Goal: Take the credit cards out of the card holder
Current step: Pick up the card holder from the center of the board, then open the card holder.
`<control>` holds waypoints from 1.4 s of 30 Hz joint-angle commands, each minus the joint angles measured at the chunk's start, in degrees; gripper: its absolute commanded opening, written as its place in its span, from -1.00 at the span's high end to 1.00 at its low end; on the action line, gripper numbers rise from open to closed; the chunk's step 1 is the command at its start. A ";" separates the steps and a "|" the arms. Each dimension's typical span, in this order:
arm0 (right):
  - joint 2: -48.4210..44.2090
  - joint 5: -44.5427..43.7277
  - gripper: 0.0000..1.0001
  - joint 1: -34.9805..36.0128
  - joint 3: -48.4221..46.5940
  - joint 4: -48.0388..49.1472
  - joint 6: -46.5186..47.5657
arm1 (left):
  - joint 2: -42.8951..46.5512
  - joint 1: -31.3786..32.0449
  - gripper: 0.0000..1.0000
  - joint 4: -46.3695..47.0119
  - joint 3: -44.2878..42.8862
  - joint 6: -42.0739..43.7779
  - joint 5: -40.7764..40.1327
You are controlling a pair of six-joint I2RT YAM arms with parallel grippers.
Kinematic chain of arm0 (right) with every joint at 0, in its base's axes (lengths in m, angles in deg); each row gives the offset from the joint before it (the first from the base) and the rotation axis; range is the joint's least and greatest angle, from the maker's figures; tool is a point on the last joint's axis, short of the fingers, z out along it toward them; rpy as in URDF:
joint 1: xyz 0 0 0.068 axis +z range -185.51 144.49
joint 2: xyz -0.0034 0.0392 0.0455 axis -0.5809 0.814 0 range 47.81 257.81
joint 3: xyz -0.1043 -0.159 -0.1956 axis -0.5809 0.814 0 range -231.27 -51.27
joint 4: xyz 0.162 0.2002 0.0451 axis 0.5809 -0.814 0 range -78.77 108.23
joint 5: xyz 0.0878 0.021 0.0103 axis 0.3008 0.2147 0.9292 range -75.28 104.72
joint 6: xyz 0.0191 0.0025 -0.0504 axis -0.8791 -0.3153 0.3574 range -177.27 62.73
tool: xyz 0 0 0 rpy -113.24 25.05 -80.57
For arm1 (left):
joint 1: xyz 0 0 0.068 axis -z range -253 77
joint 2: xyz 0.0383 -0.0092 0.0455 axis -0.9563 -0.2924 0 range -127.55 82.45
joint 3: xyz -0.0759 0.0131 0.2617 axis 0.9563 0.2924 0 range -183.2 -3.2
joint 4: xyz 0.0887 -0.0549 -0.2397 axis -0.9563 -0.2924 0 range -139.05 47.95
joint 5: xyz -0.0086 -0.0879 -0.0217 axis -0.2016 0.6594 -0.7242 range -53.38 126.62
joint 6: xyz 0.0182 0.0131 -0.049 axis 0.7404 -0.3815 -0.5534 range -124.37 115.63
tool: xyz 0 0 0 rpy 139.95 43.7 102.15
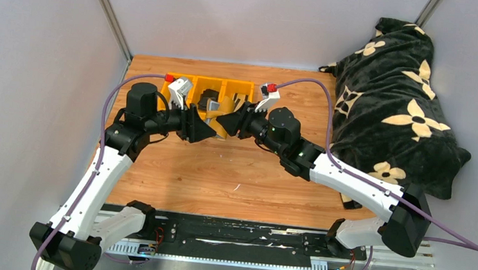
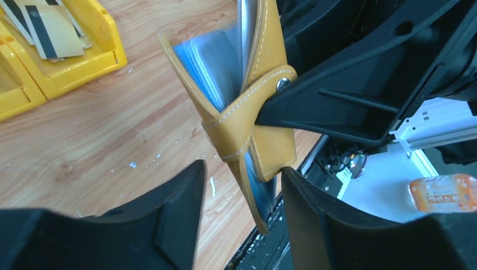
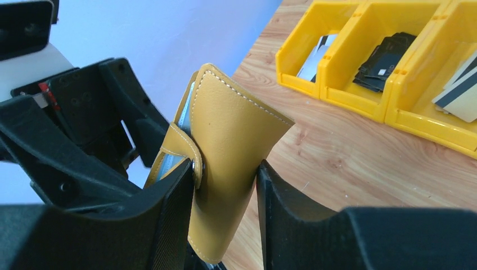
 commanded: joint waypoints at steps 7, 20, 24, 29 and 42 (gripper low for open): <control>0.81 -1.16 0.44 2.75 -3.00 2.41 -2.20 | 1.53 0.49 0.81 -0.01 -0.11 -0.15 -5.26; -3.44 5.09 -0.56 2.23 -4.89 -9.49 -6.01 | 2.71 0.49 1.00 -6.92 -3.14 11.15 -11.66; -0.68 11.06 -0.56 2.08 -7.94 -11.43 -6.65 | 2.68 0.49 1.00 -6.96 -3.35 10.30 -9.31; 1.89 14.34 -0.48 1.49 -10.59 -13.28 -6.68 | 3.15 0.49 1.00 -9.06 -4.42 10.98 -6.63; 1.15 14.62 -0.37 1.03 -9.99 -12.76 -6.19 | 3.88 0.48 1.00 -11.19 -5.37 11.43 -0.20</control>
